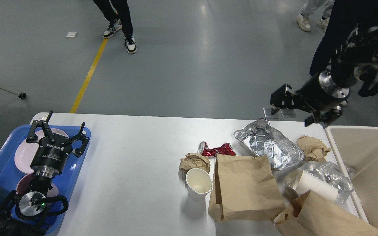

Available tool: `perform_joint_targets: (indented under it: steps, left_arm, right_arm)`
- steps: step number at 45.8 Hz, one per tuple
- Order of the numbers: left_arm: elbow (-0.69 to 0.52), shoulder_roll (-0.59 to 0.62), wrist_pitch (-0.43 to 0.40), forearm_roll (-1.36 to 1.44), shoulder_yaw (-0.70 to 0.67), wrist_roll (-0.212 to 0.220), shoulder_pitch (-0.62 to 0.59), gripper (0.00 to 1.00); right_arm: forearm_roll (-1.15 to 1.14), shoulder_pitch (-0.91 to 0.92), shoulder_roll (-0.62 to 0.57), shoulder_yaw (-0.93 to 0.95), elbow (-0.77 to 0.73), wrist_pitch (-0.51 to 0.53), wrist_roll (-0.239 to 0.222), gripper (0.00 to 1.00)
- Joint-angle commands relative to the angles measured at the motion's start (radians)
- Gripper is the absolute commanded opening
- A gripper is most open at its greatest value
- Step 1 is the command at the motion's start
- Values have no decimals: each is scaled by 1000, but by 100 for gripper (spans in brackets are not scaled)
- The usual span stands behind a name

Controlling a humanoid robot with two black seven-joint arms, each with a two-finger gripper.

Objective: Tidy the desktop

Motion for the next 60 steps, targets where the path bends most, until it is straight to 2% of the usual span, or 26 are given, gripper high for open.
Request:
perform_joint_targets:
  steps: [1, 7, 9, 14, 18, 21, 34, 39, 46, 49, 57, 60]
  left_arm:
    - [2, 0, 0, -1, 0, 0, 0, 96]
    - [0, 0, 0, -1, 0, 0, 0, 96]
    - [2, 0, 0, 0, 0, 0, 0, 96]
    - [0, 0, 0, 0, 0, 0, 0, 96]
    - [0, 0, 0, 0, 0, 0, 0, 96]
    - [0, 0, 0, 0, 0, 0, 0, 96]
    - [0, 0, 0, 0, -2, 0, 0, 96]
    - [0, 0, 0, 0, 0, 0, 0, 96]
    - [0, 0, 0, 0, 0, 0, 0, 96]
    - [0, 0, 0, 0, 0, 0, 0, 96]
    - [0, 0, 0, 0, 0, 0, 0, 96]
    - [0, 0, 0, 0, 0, 0, 0, 96]
  right_arm:
    - [-6, 128, -2, 11, 228, 5, -144, 100]
    - [-16, 232, 1, 2, 400, -4, -162, 98]
    - [-22, 244, 4, -6, 426, -5, -176, 94]
    - [-22, 270, -8, -49, 429, 1, -210, 93]
    - [-22, 272, -57, -72, 425, -13, -207, 94]
    - [-16, 272, -85, -73, 422, -18, -199, 100]
    - [-6, 269, -102, -53, 416, -7, -198, 100]
    - [-3, 244, -171, -63, 416, -4, -198, 100]
    - [-17, 159, -355, -58, 420, -7, -199, 100]
    - [-31, 116, -424, -57, 420, -10, -199, 94]
    - [-248, 100, -516, -41, 420, -15, -195, 88]
    - [-348, 100, -525, -11, 422, -15, -192, 77]
